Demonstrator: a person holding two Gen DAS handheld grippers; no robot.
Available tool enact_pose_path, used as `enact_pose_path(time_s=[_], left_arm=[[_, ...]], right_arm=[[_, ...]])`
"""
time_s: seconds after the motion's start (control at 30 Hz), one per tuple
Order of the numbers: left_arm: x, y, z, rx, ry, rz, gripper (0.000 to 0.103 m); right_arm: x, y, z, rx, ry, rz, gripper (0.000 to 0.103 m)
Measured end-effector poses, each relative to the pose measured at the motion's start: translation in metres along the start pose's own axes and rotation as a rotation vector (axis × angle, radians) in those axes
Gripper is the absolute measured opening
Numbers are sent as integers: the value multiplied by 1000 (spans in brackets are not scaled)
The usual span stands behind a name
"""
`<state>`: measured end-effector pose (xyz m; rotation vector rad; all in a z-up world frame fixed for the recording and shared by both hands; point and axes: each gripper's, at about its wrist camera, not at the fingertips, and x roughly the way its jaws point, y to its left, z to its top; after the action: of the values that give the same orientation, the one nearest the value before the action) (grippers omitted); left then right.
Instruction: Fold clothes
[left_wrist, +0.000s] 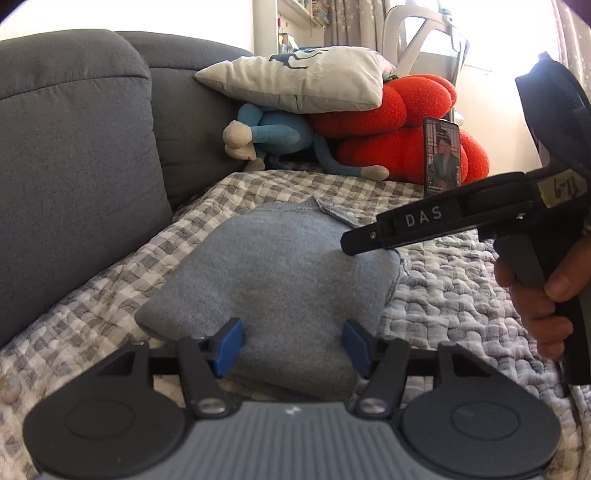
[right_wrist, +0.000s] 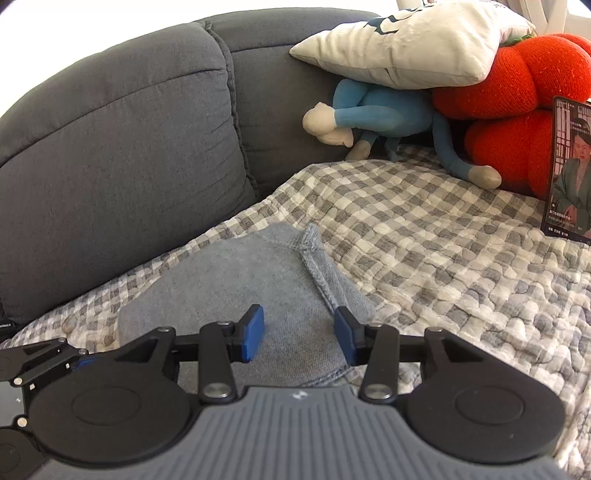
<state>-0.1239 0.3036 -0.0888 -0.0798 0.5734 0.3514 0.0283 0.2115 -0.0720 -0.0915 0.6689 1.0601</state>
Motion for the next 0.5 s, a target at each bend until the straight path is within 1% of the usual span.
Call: enact_pose_path(time_s=[0.07,0.1,0.2,0.23,0.3,0.37,0.43,0.5], left_arm=[[-5,-4,6,-41,44,6,69],[-7,-6,10,-66,63,8,70],[-15,-11,18,-166,110,15,73],[-18,-12,19,-205,121,20,75],[-22,-16,21,-269,129,31,78],[-27,-21,22,-324,135,47,86],[-30,-29,23,-350,139,78,89],[-32,-37,23,-359,140,122,94]], right_arm=[[-3,2,2,7,51,10,49],[-6,3,3,4,70,17,50],[-14,4,9,-32,112,-4,58],[-17,4,12,-46,126,-13,59],[-23,4,16,-73,152,-31,62],[-29,5,21,-100,178,-49,64],[-35,4,24,-128,200,-67,72],[-43,4,23,-155,196,-62,79]])
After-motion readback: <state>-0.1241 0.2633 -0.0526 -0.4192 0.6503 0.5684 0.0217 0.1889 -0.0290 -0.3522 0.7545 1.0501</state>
